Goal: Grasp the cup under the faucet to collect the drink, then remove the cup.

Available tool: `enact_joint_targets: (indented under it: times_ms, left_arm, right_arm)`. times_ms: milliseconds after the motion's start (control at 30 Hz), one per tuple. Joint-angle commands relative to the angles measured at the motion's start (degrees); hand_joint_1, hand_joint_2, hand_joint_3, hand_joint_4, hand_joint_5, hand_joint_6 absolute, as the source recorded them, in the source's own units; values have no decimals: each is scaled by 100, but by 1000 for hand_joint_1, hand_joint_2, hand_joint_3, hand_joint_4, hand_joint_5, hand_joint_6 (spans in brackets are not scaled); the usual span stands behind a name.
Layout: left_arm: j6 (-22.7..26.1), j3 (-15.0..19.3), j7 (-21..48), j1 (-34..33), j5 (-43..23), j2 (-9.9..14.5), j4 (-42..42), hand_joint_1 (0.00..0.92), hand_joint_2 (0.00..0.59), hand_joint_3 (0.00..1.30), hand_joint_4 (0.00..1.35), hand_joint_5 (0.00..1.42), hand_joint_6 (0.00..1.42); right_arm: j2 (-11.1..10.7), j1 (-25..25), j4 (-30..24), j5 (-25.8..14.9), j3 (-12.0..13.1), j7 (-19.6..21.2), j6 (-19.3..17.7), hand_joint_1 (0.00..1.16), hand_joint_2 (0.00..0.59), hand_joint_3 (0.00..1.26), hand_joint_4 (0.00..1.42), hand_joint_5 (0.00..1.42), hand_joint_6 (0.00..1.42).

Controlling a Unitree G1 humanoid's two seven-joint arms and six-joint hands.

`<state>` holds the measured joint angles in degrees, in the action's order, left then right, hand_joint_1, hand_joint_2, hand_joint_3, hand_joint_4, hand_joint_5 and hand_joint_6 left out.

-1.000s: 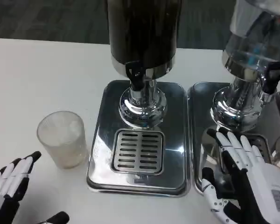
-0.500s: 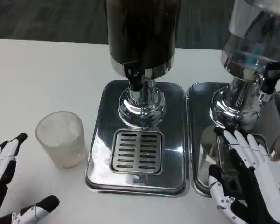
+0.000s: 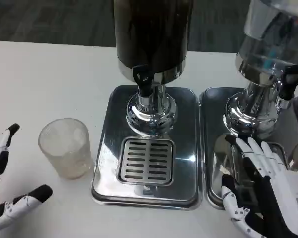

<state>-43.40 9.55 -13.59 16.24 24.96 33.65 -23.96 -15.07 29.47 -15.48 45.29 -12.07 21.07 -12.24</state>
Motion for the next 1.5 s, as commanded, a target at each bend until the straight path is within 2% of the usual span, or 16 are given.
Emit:
enact_joint_targets:
  times_ms: [33,700,1200,1500]
  left_arm:
    - [-73,-148,336,-296,-187,164,-280,0,0,0,0,27,192]
    - [-161,-547,1283,-1453,-652,220,-1443,0,0,0,0,38,200]
    - [-65,-926,1239,-2071,-370,275,-1849,0,0,0,0,50,162]
    - [-1,-1230,1347,-2345,-261,363,-2071,0,0,0,0,10,137]
  right_arm:
    - [9,1,43,-51,-16,-2,-56,274,494,140,73,26,58]
    - [13,100,-16,-137,6,-19,-66,274,494,146,76,40,65]
    - [27,161,-37,-238,84,35,-104,278,501,147,80,50,79]
    - [47,196,-79,-279,144,2,-127,282,504,147,86,61,92]
